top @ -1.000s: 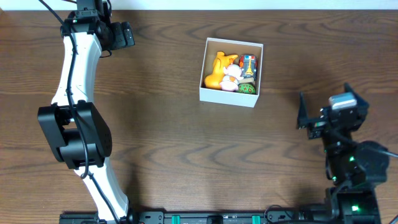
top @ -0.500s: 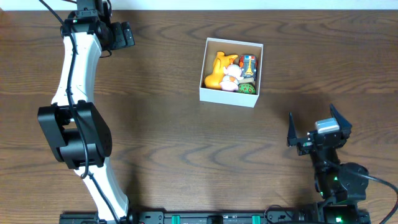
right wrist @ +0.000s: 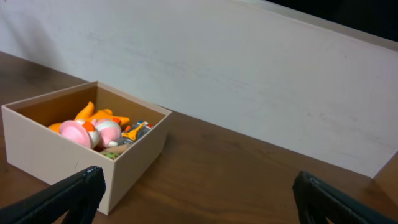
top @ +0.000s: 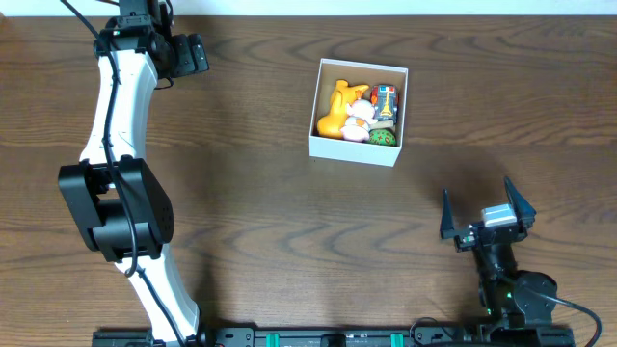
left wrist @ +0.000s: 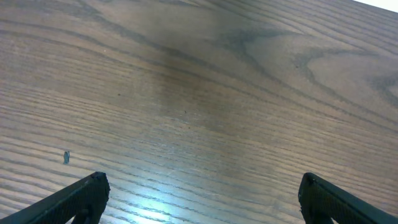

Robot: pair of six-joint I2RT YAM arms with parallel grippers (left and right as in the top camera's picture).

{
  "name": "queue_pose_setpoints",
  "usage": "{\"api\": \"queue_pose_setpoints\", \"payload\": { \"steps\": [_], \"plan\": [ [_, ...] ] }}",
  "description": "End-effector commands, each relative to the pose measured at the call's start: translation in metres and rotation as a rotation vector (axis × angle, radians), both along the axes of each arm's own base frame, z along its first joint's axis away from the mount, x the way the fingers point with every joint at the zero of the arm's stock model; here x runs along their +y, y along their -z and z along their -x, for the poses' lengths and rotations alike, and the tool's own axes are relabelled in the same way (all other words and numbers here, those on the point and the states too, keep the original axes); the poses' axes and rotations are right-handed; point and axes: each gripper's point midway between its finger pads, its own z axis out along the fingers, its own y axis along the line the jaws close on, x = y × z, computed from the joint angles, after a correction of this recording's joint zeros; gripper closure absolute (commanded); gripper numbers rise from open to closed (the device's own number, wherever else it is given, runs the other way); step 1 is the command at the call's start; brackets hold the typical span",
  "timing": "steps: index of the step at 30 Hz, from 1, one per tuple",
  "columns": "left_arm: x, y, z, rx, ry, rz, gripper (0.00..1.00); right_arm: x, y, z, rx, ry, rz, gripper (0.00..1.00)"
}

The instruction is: Pack container

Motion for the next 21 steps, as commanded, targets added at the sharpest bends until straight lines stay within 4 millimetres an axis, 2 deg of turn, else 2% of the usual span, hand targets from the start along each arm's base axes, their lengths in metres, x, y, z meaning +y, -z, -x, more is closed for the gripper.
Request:
{"api": "queue_pose_setpoints", "payload": {
  "steps": [1, 15, 21],
  "plan": [
    [0.003, -0.018, -0.003, -0.042, -0.008, -0.011, 0.02, 0.003, 0.002, 0.002, -0.015, -0.014, -0.009, 0.01],
    [0.003, -0.018, -0.003, -0.042, -0.008, -0.011, 0.02, 0.002, 0.027, -0.001, 0.042, -0.007, -0.012, 0.01],
    [0.003, -0.018, -0.003, -0.042, -0.008, -0.011, 0.02, -0.013, 0.035, -0.002, 0.090, 0.076, -0.137, 0.01]
  ]
}}
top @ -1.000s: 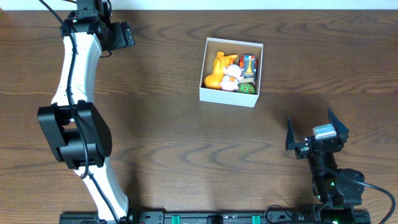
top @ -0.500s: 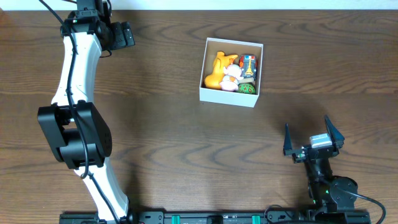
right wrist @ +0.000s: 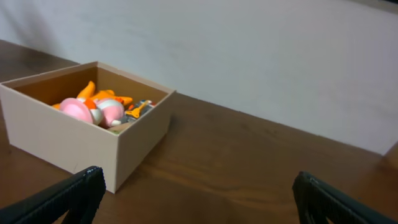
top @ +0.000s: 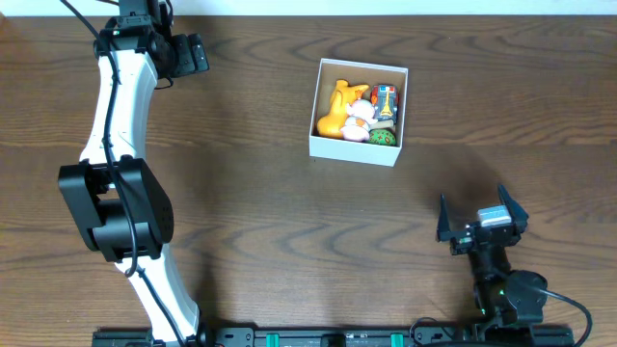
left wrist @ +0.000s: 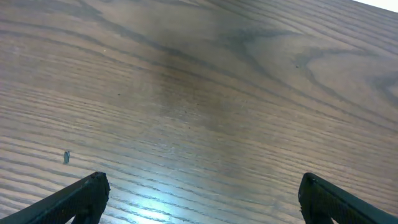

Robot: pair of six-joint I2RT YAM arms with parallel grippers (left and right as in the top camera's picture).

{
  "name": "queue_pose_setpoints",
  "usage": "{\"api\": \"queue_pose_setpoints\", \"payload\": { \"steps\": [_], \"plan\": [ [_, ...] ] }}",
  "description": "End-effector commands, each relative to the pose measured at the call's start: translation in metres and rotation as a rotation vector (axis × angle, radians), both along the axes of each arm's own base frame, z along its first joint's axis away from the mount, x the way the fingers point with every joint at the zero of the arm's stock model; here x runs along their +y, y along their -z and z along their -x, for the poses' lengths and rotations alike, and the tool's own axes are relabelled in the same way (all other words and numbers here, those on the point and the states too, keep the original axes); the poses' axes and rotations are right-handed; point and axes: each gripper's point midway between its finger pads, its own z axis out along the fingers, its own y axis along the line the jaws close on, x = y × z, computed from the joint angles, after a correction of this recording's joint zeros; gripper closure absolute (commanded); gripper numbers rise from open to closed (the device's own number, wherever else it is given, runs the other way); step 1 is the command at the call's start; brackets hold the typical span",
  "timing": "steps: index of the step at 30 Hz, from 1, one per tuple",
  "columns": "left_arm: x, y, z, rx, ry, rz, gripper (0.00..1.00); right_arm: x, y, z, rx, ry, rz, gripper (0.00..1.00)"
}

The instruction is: Pack container

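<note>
A white open box (top: 324, 145) stands at the table's far middle, holding a yellow toy (top: 337, 108), a pink-and-white toy (top: 361, 116), a small colourful toy (top: 385, 99) and a green ball (top: 383, 138). The right wrist view shows the box (right wrist: 62, 140) at its left with the toys inside. My right gripper (top: 481, 217) (right wrist: 199, 199) is open and empty near the front right edge, well short of the box. My left gripper (top: 198, 53) (left wrist: 202, 199) is open and empty over bare wood at the far left.
The wooden table (top: 241, 193) fills the overhead view. A pale wall (right wrist: 261, 56) stands behind the box in the right wrist view. The left arm (top: 120, 125) stretches along the table's left side.
My right gripper has drawn back a little toward the front edge and its view has tilted down slightly. The left gripper and the box stay as they were.
</note>
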Motion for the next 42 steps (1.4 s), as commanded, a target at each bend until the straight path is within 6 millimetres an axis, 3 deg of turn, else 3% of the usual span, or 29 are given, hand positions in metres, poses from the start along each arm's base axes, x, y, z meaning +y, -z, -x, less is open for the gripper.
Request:
{"api": "queue_pose_setpoints", "payload": {
  "steps": [1, 5, 42],
  "plan": [
    [0.0033, -0.0185, -0.0034, -0.042, -0.009, -0.010, 0.02, -0.0077, 0.0045, -0.0002, 0.023, 0.050, -0.084, 0.01],
    [0.0033, -0.0184, -0.0033, -0.041, -0.009, -0.010, 0.02, -0.0081, 0.0121, 0.0002, 0.053, 0.054, -0.082, 0.01],
    [0.0033, -0.0184, -0.0033, -0.041, -0.009, -0.010, 0.02, -0.0108, 0.0123, 0.0000, 0.053, 0.069, -0.081, 0.01]
  ]
}}
